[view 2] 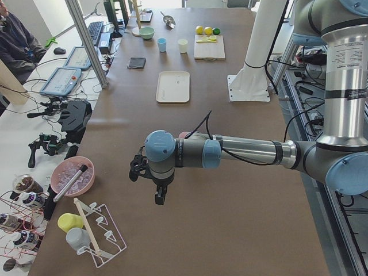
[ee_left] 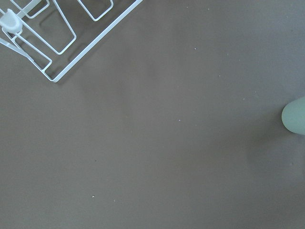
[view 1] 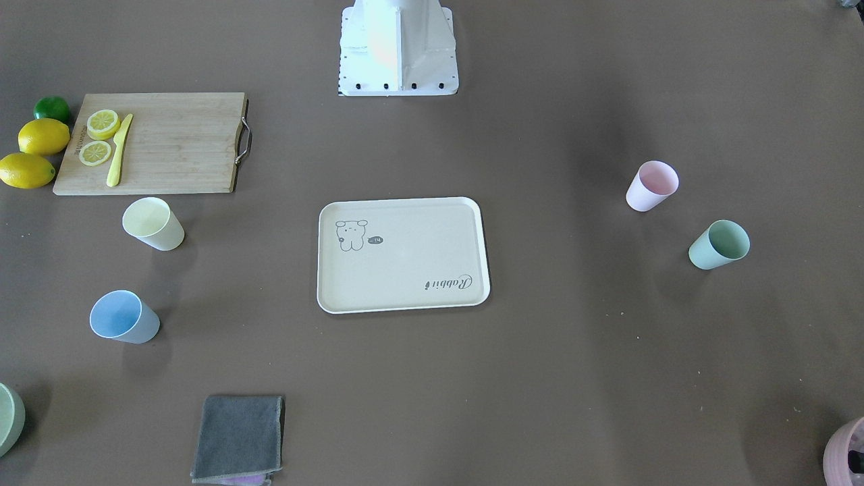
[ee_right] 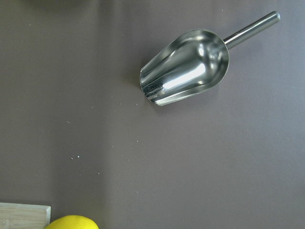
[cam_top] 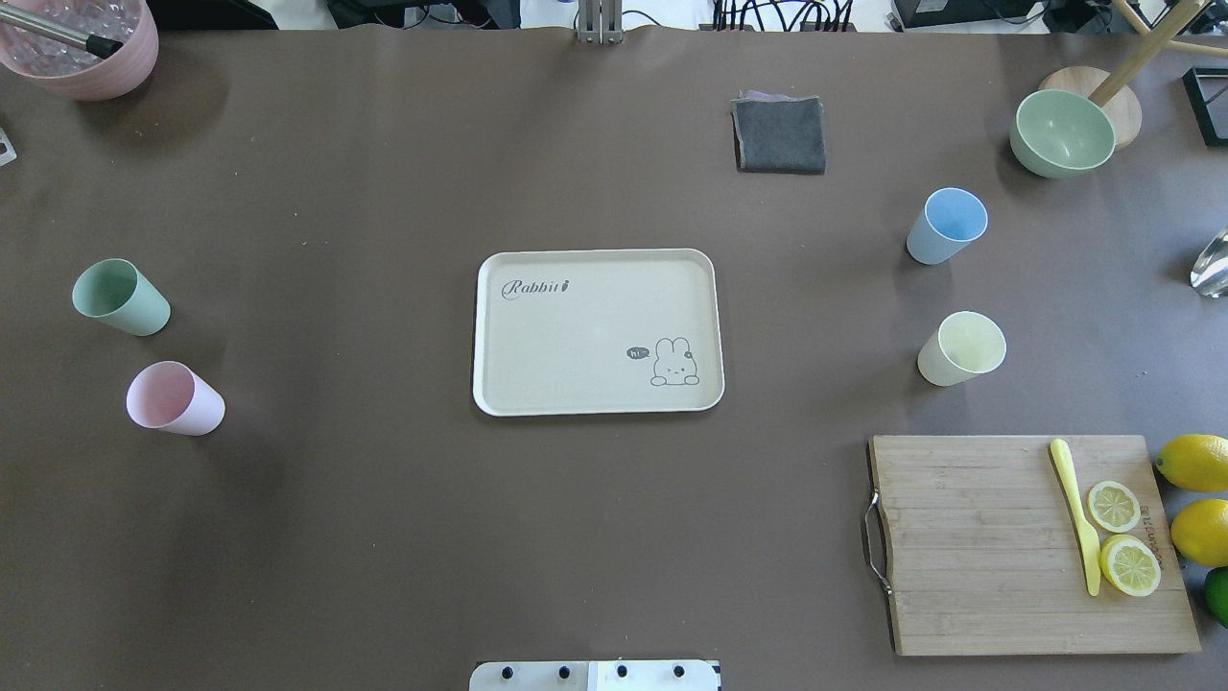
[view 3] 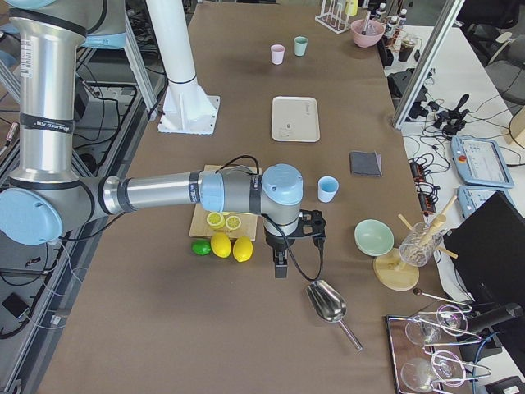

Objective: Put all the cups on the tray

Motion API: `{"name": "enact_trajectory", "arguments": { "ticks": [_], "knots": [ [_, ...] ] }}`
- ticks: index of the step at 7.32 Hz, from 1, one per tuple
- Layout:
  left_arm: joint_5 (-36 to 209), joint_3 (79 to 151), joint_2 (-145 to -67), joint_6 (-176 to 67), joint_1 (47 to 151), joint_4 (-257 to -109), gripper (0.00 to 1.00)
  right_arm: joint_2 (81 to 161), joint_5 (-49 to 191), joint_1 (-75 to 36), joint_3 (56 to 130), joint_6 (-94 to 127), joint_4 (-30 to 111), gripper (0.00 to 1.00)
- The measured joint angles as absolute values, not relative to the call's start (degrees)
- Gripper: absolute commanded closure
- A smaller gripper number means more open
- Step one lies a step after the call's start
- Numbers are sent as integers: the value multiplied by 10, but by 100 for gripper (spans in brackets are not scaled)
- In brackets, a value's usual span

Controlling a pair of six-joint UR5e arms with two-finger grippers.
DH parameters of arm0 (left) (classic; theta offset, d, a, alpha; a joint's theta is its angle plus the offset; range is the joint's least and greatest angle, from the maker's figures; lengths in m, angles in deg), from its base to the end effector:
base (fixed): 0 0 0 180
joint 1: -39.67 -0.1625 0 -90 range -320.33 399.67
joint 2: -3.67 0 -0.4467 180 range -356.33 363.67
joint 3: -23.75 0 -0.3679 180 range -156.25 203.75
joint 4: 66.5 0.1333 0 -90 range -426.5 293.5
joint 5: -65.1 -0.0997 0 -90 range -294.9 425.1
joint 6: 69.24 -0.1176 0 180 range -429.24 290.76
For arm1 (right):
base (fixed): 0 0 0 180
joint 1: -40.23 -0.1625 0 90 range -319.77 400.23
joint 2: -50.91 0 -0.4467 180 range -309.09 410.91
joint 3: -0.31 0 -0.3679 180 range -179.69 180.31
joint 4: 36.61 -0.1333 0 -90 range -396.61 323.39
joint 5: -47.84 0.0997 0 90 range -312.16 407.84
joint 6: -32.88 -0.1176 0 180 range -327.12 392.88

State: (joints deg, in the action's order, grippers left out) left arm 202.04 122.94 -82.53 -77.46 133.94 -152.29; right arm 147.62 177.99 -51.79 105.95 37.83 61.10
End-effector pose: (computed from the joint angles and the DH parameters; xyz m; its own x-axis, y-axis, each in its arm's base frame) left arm -0.0799 -0.4333 0.6519 0.6856 0.1071 -0.7200 -0.0238 0.9919 0.1248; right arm 0.0720 -0.4106 0.6368 0.7646 -0.0730 0.6404 0.0308 0.9966 0.0768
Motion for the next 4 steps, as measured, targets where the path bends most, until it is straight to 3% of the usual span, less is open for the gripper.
{"name": "enact_trajectory", "arguments": {
  "ticks": [4],
  "knots": [
    [2016, 1260, -834, -773, 1337, -1570, 2, 1471, 1780, -519, 1064, 379, 578, 0]
  ]
}}
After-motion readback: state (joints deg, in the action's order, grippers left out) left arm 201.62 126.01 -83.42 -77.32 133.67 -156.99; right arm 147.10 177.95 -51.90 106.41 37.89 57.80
